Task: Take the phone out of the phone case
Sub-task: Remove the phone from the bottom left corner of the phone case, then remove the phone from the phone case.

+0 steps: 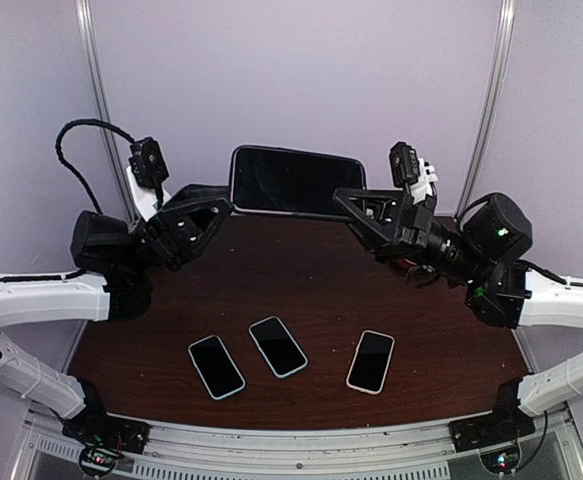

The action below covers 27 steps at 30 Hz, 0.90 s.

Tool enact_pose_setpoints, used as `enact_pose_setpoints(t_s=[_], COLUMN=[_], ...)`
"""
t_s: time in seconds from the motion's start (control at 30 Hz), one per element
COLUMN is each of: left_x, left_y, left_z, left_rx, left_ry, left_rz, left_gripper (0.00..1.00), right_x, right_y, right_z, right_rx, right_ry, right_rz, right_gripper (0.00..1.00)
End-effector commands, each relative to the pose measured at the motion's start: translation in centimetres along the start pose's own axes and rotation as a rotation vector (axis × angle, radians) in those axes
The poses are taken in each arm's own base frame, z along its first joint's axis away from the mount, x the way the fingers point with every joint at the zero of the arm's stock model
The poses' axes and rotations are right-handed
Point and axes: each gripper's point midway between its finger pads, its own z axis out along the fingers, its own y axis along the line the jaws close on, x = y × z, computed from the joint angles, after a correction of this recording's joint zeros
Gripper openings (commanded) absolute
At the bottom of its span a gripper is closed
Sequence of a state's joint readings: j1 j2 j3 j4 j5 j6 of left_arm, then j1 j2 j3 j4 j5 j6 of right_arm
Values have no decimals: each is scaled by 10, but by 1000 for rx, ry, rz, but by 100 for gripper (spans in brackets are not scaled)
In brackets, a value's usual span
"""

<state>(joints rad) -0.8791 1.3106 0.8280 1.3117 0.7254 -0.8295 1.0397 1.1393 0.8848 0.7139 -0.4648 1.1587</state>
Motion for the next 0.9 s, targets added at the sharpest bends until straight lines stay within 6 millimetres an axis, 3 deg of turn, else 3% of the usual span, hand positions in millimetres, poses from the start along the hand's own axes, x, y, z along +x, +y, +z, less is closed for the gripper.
enact_pose_setpoints(t_s=[0.0, 0.3, 0.53, 0.73, 0.87], left_x=[47, 61, 65, 64, 60], left_y=[45, 76, 78, 58, 39], left_z=[-8, -18, -22, -32, -36], left_rx=[-84, -167, -215, -203, -161], left_ry=[128, 165, 207, 231, 245], left_rz=[-56, -121, -114, -89, -84], left_gripper=[0, 0, 0, 30, 41], right_x=[51, 52, 51, 30, 21], right_y=[34, 37, 19, 9, 5], right_z=[11, 12, 10, -3, -8], right_rx=[-116, -120, -22, 41, 59], right_ry=[243, 244, 230, 175, 170], right_rz=[158, 145, 70, -19, -64], right_gripper=[0, 0, 0, 0, 0])
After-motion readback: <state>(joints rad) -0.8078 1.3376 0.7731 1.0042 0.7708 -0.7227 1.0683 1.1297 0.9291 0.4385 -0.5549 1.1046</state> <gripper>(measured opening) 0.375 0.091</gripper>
